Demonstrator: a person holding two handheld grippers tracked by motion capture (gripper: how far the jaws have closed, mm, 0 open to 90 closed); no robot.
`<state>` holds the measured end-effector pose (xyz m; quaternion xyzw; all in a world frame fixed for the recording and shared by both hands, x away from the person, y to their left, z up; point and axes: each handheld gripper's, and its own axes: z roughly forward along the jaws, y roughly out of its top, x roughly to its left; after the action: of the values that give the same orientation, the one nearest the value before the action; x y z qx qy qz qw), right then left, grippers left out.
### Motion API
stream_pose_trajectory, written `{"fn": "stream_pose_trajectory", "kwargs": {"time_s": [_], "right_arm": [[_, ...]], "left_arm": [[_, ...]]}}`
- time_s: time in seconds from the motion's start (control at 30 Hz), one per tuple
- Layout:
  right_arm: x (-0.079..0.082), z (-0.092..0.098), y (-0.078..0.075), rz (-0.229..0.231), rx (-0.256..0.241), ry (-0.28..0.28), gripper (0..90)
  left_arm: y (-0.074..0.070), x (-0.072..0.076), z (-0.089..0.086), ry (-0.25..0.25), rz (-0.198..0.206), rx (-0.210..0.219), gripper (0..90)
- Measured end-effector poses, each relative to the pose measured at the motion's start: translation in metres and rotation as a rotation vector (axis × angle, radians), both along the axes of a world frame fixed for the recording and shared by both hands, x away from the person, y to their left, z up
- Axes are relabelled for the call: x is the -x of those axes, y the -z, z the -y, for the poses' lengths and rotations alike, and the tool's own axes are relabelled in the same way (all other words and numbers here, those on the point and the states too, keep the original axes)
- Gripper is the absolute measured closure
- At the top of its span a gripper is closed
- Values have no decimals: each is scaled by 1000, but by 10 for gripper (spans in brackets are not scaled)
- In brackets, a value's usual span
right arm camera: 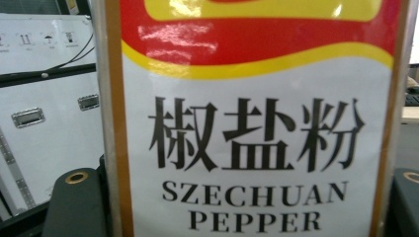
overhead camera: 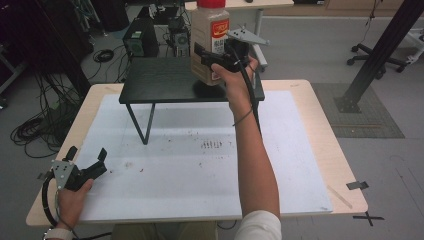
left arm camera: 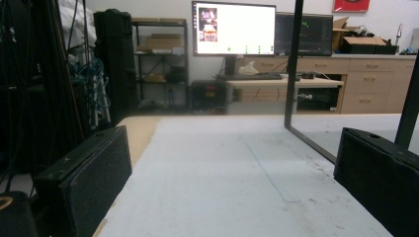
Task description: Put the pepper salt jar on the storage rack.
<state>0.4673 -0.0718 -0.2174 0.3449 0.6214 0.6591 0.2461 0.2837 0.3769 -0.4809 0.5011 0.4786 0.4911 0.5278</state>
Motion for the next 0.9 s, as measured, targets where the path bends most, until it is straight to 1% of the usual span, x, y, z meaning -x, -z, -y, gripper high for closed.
{"fn": "stream_pose_trajectory", "kwargs": {"time_s": [0.1,0.23,0.3,0.43,0.5,0.63,0.77,0.9], "right_arm": [[-2,-3,2,1,4,20,250],[-5,-6,3,-3,9,22,251],[-6,-9,4,-1,19,27,251],[-7,-14,4,-1,32,51,251],[-7,-16,4,2,36,72,251],[-8,-20,5,1,33,95,251],[-8,-25,6,5,42,113,251],[-8,-29,8,6,32,140,251]], "left_arm": [[0,0,0,0,0,0,15],[0,0,0,-1,0,-1,15],[0,0,0,-1,0,-2,16],[0,0,0,0,0,-2,15],[0,0,0,1,1,-2,15],[0,0,0,2,1,-2,16],[0,0,0,3,1,-4,16],[0,0,0,3,2,-5,15]]}}
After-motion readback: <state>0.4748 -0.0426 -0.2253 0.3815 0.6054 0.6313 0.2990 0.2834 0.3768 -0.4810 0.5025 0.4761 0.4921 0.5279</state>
